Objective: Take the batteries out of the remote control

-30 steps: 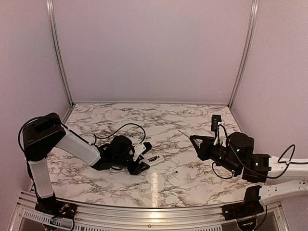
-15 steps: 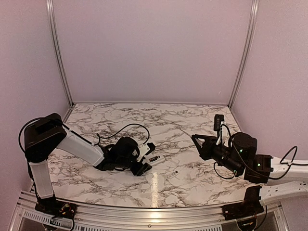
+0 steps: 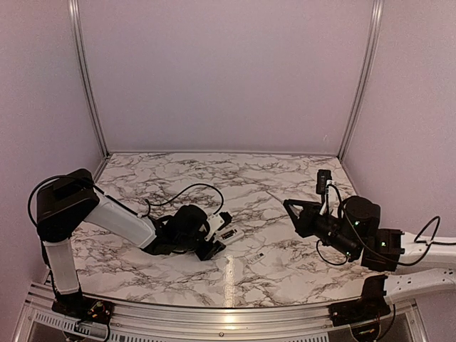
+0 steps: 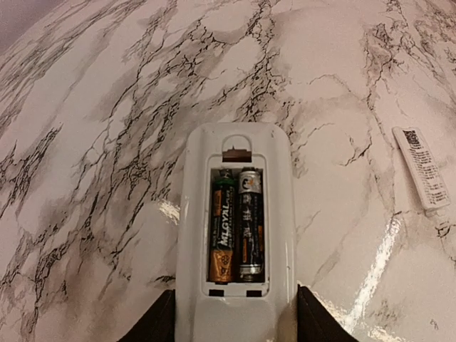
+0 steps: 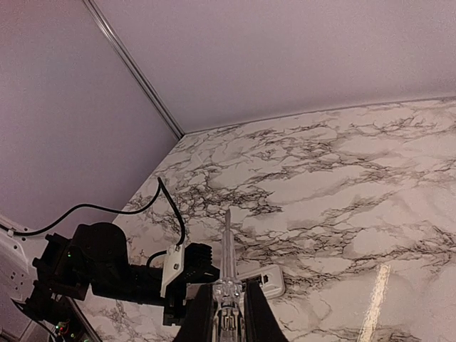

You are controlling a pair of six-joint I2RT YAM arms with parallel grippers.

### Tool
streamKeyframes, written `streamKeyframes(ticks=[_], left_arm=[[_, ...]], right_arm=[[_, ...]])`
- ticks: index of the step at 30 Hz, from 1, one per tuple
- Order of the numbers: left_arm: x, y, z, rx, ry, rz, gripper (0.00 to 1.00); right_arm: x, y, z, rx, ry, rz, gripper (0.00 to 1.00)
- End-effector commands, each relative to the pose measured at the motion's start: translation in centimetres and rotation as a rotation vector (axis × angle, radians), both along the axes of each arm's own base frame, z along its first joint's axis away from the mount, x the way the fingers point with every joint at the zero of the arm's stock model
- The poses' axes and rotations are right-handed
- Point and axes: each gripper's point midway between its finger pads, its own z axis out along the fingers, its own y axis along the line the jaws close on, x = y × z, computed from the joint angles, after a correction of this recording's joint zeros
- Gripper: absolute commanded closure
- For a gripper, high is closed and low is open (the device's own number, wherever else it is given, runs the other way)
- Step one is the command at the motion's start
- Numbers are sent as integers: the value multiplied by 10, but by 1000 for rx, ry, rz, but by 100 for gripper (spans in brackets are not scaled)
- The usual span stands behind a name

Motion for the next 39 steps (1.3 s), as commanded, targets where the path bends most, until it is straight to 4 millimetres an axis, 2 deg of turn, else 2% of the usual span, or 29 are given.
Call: streamKeyframes(ticks=[1, 4, 9, 13, 23, 32, 39], left_arm=[[-13, 19, -25, 135, -4, 30, 86], [-10, 21, -12, 133, -99, 66, 93], [-12, 23, 15, 88, -258, 79, 98], [-18, 27, 28, 62, -336, 75, 99], [-17, 34, 40, 84, -396, 120, 100], [-23, 53, 73, -51, -475, 174, 100], [-19, 50, 72, -58, -481, 192, 100]], right_arm=[[3, 3, 0, -22, 8, -1, 100], [3, 5, 0, -27, 12, 5, 100], [3, 6, 0, -35, 17, 9, 100], [3, 9, 1, -35, 18, 20, 100], [5, 26, -10, -73, 61, 55, 100], [6, 30, -9, -69, 67, 61, 100], [10, 37, -12, -102, 68, 60, 100]])
